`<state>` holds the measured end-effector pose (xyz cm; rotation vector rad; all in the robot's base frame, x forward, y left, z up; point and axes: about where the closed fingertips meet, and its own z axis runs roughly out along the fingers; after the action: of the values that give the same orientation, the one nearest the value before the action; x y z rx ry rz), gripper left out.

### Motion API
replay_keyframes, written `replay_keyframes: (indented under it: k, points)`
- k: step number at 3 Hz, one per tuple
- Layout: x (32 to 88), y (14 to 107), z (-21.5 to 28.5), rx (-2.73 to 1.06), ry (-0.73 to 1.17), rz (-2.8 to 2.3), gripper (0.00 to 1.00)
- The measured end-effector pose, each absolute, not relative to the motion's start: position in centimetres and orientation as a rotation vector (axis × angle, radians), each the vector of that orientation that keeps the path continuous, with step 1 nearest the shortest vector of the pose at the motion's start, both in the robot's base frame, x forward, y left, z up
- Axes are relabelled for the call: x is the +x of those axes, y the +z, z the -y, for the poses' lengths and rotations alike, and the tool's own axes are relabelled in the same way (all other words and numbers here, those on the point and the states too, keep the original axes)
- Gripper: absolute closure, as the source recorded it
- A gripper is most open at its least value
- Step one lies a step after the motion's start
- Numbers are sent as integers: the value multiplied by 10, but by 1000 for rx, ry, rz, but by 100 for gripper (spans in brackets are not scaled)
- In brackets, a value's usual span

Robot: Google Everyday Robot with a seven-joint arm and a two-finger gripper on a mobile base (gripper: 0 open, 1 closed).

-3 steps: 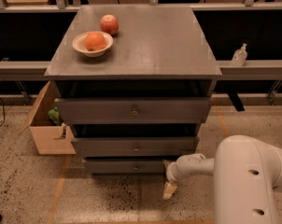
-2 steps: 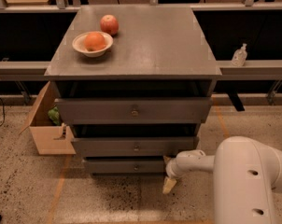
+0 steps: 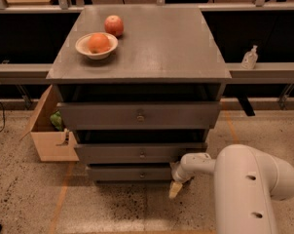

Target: Open bottom drawer

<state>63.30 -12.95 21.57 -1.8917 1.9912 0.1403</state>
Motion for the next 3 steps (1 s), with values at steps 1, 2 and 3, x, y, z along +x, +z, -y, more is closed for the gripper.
replay_keyframes:
  k: [1,2,3]
  points:
    - [639,198,133,-1895,159,-2019,2]
    - [640,187,135,-1899,181,-2036,25]
    - [634,182,135,-1918,221,-2046,47]
